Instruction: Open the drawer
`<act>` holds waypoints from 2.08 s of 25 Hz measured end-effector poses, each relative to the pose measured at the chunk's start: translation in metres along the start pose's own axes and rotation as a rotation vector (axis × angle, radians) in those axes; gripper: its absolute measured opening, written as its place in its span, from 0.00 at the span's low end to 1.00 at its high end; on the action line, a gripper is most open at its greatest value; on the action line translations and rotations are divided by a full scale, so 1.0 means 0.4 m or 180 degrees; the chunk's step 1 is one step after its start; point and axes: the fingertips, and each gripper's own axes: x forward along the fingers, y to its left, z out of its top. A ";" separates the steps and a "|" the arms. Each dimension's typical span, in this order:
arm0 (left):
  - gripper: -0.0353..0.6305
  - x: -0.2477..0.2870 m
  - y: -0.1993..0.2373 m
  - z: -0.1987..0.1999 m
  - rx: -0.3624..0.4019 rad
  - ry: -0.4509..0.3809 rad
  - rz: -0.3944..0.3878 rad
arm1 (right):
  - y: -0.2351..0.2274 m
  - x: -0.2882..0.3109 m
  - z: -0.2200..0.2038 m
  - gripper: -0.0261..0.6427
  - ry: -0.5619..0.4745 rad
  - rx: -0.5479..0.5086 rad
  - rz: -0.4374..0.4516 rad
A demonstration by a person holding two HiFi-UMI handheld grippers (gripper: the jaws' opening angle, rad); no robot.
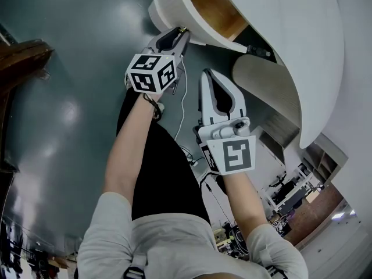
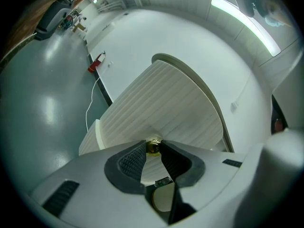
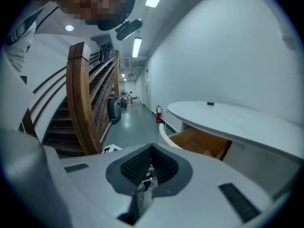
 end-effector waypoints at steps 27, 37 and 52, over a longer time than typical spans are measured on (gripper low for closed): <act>0.21 -0.091 0.004 -0.050 -0.0070 -0.0061 0.0105 | 0.038 -0.006 0.012 0.06 0.0049 -0.0081 0.0224; 0.21 -0.114 0.023 -0.044 -0.0042 -0.0064 0.0152 | 0.031 -0.001 0.004 0.06 0.0043 -0.0030 0.0189; 0.21 -0.160 0.041 -0.045 -0.0068 -0.0070 0.0184 | 0.033 -0.027 -0.007 0.06 0.0050 0.0045 0.0105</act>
